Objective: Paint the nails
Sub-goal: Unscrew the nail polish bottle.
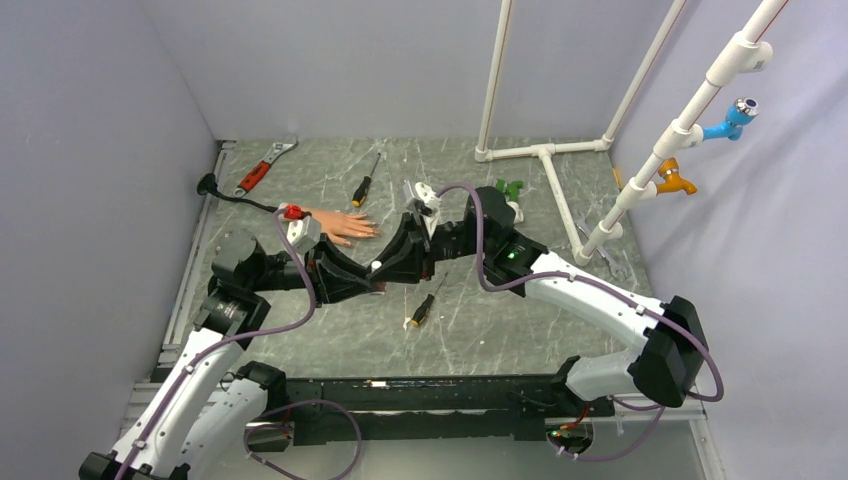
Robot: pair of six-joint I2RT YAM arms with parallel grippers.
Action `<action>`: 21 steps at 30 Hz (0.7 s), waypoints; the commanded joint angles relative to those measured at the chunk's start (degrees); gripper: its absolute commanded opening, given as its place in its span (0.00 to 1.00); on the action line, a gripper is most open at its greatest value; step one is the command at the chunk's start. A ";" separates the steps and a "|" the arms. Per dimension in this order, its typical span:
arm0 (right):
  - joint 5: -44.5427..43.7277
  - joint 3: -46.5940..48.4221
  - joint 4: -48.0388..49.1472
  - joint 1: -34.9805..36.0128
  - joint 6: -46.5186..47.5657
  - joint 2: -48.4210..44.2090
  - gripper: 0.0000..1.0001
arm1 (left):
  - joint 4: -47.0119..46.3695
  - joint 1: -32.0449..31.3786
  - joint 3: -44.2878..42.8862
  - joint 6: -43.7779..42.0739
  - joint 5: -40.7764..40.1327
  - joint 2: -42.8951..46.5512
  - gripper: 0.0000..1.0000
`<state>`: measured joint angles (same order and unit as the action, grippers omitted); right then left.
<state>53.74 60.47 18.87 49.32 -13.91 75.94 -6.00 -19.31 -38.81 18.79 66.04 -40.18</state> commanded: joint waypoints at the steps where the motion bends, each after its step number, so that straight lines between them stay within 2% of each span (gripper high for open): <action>1: 3.94 0.90 -1.90 0.87 1.34 -0.67 0.36 | -5.30 0.15 -0.87 -0.42 0.19 0.21 0.00; 4: 2.50 1.00 -2.41 0.86 1.45 -0.96 0.61 | -4.79 0.15 -1.00 -0.74 -0.02 0.15 0.00; 10: -6.78 0.47 -4.83 0.31 2.39 -3.54 0.87 | -3.13 0.17 -1.44 -1.85 -1.25 -0.84 0.00; 11: -8.25 0.14 -4.67 0.13 2.32 -4.05 0.97 | -2.89 0.15 -1.40 -2.09 -1.53 -0.86 0.00; 16: -14.99 0.37 -5.84 -0.37 2.37 -4.92 1.00 | 0.19 0.15 -2.01 -4.35 -4.16 -0.66 0.00; 21: -22.69 2.57 -8.78 -0.48 1.99 -4.57 1.00 | 4.51 0.22 -2.54 -6.70 -11.62 0.85 0.00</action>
<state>39.40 60.38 11.66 49.08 -12.14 72.82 -3.86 -19.00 -38.83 15.20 60.62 -41.06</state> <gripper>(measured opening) 0.994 0.245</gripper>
